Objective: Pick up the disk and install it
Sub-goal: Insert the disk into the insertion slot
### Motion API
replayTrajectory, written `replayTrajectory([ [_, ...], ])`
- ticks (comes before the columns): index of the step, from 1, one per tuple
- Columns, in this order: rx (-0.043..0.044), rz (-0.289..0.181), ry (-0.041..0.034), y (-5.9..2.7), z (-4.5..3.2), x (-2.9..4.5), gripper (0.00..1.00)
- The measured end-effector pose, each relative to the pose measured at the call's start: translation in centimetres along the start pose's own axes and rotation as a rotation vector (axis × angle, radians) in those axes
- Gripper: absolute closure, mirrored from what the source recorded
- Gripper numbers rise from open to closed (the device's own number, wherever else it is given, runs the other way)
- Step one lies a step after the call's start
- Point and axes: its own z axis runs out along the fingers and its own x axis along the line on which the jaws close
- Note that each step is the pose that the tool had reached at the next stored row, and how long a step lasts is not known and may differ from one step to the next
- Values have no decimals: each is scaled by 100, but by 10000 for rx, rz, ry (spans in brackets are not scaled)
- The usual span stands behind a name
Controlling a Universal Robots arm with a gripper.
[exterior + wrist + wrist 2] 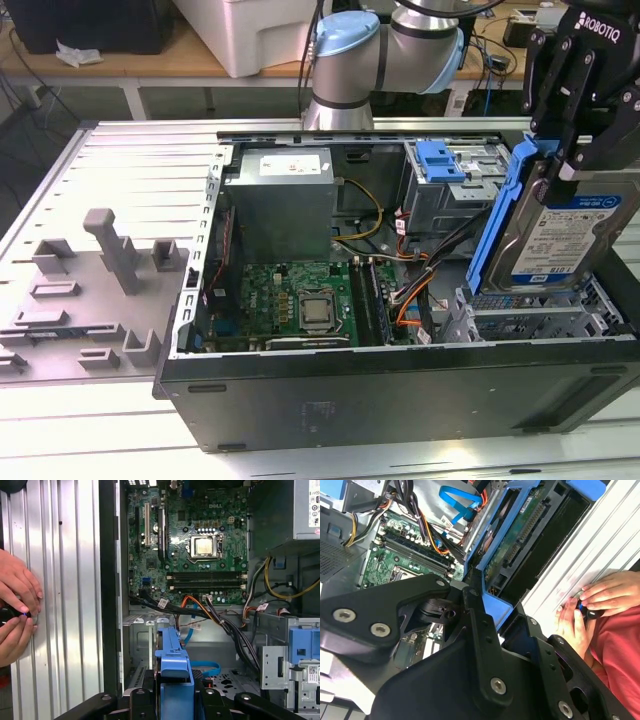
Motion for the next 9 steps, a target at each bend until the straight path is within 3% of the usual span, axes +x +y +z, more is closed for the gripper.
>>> replayTrajectory([
  [9,0,0,-1,0,26,20,63],
])
